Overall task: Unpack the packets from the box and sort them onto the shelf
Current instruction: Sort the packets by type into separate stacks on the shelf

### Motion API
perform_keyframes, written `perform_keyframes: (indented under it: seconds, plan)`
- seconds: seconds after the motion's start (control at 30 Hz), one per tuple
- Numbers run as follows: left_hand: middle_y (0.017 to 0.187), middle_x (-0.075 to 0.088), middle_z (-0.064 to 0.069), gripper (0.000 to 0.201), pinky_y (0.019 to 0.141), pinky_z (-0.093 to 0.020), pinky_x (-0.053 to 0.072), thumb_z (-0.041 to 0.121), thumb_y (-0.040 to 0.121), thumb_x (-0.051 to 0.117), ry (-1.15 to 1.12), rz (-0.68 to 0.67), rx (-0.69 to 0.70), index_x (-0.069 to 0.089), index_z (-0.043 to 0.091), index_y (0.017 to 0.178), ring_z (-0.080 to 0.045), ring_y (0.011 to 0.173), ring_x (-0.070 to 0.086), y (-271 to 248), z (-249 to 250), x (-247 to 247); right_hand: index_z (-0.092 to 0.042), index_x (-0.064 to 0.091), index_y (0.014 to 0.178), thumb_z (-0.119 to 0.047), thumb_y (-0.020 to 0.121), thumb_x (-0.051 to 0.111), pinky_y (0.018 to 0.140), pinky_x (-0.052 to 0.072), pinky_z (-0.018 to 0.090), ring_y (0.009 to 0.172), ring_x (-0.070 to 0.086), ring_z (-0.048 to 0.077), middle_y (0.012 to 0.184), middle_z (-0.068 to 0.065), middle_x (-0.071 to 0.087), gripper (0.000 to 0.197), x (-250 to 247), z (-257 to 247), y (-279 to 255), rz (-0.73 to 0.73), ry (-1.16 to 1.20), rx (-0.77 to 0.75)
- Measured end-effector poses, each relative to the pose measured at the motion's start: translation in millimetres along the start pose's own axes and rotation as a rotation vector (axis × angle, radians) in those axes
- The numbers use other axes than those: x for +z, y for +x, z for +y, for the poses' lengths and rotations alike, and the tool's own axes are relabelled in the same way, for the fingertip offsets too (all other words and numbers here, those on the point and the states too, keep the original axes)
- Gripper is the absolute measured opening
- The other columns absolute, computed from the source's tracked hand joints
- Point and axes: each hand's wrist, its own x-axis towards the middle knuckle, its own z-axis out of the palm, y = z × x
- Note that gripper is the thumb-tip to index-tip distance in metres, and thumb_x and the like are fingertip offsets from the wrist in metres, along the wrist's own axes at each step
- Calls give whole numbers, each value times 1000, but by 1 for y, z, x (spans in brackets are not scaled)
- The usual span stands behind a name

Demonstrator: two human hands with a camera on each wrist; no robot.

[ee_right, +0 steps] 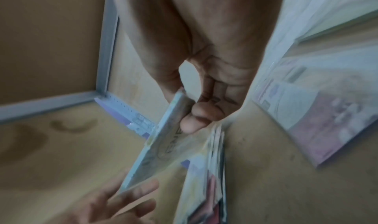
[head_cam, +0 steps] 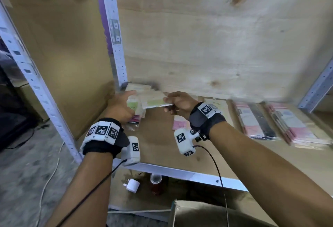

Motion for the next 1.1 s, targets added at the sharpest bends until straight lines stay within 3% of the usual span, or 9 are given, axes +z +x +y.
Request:
perform_keyframes:
  seconds: [0.1,0.17,0.27,0.33,0.57,0.73,0.9,1.0,1.1]
  plan:
    - [142,49,-10,70,109,-29,32,15,74,79,138,73,100,56,35,137,-30,126,47,-5,23,11,-2,61,88,-6,97,54,44,45,21,48,60,15,71,13,63,11,-25,-8,-24,5,122,2]
    - [134,58,-8,47,104,-30,27,30,75,83,137,98,199,68,35,119,-28,127,44,-10,42,17,-1,60,92,-9,98,52,47,50,21,52,60,16,75,14,63,13,-42,-11,-37,29,211,39]
    - [113,66,-2,13,99,-34,34,37,79,80,73,129,353,71,36,89,-26,117,52,-19,69,31,-1,59,106,-16,100,52,50,53,21,54,64,18,75,14,68,18,-68,-11,-54,55,334,87]
    - [90,65,6,15,84,-31,39,34,81,79,-37,142,405,65,34,75,-22,98,57,-23,84,40,0,60,105,-24,100,53,49,54,22,53,65,18,72,13,69,25,-85,-9,-64,58,407,87]
    - [78,73,4,13,69,-18,44,24,87,76,-330,77,519,71,16,78,-5,70,60,-25,125,72,-15,51,81,-28,102,45,54,41,25,58,51,18,68,6,59,25,-131,17,-91,67,551,16]
    - [74,69,5,13,67,-18,45,23,89,73,-502,-43,394,72,10,85,-1,65,56,-25,139,108,-19,51,81,-19,95,56,53,23,25,54,30,12,64,-1,35,15,-160,50,-97,119,290,-36]
    - [69,67,9,11,55,-18,46,23,90,72,-652,-115,203,74,12,92,-4,53,53,-22,141,151,-6,71,104,-22,89,70,61,47,23,68,61,12,83,1,67,21,-179,68,-99,139,121,-99]
    - [66,71,13,4,49,-13,46,18,91,71,-704,-190,149,74,17,89,0,50,56,-22,143,171,-5,68,100,-19,90,70,69,47,21,74,61,15,82,2,66,17,-189,76,-99,144,-131,-106]
    - [87,78,7,7,63,-24,56,24,87,75,-746,-268,38,74,21,93,-13,77,72,-17,146,180,-10,68,98,-17,91,69,73,52,20,88,69,18,95,1,73,10,-199,83,-103,90,-140,-77]
